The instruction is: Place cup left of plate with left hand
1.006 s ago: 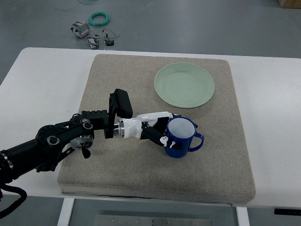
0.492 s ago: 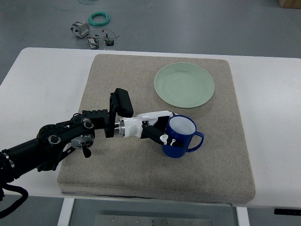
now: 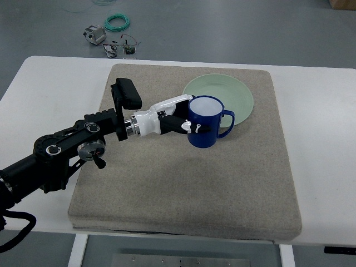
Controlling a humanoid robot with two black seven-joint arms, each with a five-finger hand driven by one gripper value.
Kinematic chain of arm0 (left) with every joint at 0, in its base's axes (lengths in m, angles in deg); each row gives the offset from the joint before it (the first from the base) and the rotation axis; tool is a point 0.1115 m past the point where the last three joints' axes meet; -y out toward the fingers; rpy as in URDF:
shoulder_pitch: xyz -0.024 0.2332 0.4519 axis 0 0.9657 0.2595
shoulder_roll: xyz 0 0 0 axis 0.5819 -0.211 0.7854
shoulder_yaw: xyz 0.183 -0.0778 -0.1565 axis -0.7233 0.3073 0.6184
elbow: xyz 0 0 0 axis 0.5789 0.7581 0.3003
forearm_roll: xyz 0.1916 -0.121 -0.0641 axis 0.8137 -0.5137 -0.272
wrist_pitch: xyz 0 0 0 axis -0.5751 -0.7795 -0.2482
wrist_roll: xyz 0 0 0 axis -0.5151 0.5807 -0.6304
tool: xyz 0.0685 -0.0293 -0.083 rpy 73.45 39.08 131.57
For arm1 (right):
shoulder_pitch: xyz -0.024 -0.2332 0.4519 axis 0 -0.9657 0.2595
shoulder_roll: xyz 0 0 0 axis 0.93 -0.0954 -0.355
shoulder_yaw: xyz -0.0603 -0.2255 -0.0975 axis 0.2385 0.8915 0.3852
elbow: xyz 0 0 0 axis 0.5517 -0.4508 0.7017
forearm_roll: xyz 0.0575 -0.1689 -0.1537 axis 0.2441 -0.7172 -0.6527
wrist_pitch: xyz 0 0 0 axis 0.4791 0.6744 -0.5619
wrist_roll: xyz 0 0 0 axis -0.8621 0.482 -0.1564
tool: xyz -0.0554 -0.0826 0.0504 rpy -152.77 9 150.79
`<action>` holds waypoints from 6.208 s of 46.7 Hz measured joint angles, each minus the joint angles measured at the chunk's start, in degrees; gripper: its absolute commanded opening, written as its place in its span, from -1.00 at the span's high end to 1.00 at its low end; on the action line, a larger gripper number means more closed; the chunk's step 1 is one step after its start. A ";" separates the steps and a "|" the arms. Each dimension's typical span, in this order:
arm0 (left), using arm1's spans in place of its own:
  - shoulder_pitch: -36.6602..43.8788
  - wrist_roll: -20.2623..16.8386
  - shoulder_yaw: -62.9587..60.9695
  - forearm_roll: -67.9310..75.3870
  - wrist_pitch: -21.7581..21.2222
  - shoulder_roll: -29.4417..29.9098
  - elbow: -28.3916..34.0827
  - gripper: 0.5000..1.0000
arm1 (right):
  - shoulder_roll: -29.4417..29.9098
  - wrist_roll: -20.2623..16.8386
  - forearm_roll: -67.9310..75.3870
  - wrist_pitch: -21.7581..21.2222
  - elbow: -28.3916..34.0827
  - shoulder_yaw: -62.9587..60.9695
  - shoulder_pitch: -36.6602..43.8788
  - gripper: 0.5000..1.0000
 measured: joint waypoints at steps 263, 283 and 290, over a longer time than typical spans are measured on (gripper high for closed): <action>-11.97 -0.04 6.58 -57.04 -21.97 1.47 19.77 -0.95 | 0.00 -0.01 -0.01 0.02 0.00 0.02 0.00 -0.73; -11.63 -0.03 6.35 -56.34 -16.51 0.30 23.15 -0.98 | 0.00 -0.01 -0.01 0.00 0.00 0.02 -0.01 -0.73; -11.62 -0.03 6.18 -56.16 -16.51 0.32 23.23 -0.98 | 0.00 -0.01 0.00 0.00 0.00 0.03 -0.01 -0.73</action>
